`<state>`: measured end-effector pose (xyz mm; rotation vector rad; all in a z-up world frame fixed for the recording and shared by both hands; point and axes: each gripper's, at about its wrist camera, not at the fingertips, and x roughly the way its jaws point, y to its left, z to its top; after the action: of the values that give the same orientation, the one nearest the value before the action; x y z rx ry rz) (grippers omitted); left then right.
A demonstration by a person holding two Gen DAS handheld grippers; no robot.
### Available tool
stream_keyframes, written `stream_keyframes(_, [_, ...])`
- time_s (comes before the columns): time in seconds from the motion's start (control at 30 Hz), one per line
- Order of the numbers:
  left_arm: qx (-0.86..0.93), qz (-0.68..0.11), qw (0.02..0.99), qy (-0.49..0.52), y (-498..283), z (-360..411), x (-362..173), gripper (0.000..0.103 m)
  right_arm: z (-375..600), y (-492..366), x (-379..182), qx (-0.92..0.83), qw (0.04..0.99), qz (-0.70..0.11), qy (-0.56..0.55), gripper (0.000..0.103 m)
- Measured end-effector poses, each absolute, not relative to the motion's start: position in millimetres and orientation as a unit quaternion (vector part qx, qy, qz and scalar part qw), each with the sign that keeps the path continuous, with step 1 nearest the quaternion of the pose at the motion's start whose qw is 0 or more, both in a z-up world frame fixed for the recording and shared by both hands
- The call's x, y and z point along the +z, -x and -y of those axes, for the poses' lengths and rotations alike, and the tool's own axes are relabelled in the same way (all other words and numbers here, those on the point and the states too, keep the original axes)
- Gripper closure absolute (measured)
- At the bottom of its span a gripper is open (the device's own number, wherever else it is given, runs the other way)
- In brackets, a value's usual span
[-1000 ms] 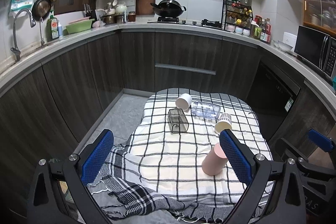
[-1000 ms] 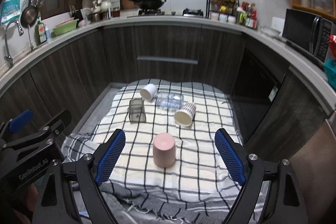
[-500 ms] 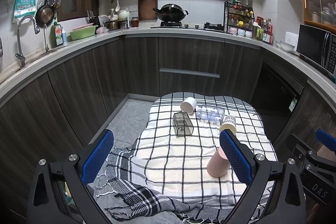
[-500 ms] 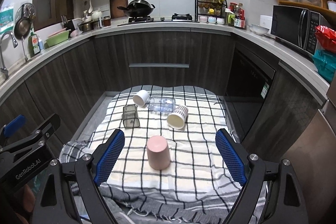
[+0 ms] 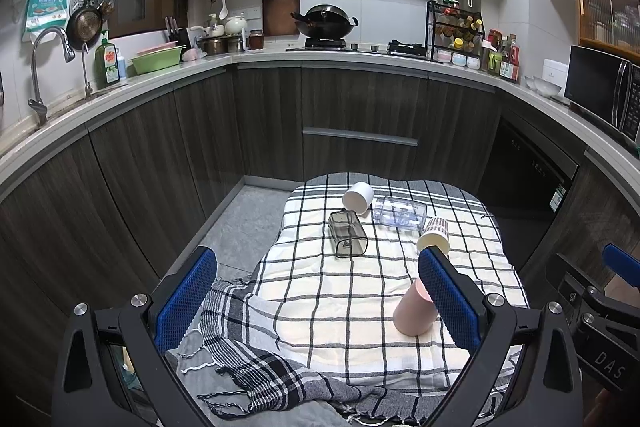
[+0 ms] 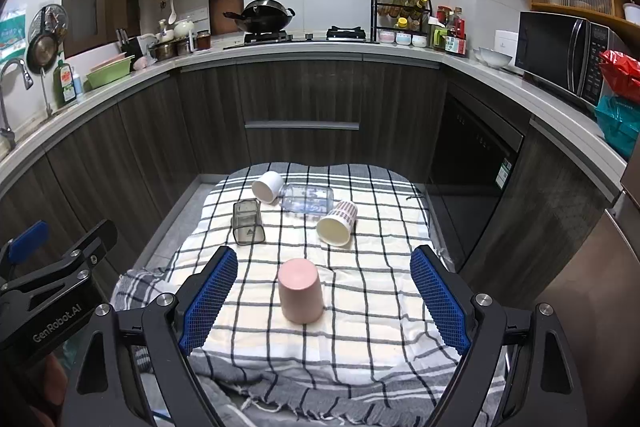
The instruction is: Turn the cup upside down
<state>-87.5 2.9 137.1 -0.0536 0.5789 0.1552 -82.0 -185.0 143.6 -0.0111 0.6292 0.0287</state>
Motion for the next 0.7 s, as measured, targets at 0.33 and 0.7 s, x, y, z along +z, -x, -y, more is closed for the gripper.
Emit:
stream_keyframes(0.33, [0.075, -0.287, 0.955, 0.027, 87.3, -1.8, 135.3, 0.0, 185.0, 82.8, 143.7, 0.014, 0.951, -0.309, 0.006, 0.015])
stream_keyframes(0.7, [0.069, -0.289, 0.954, 0.027, 87.8, 0.2, 131.0, 0.0, 185.3, 82.8, 143.0, 0.014, 0.951, -0.31, 0.005, 0.015])
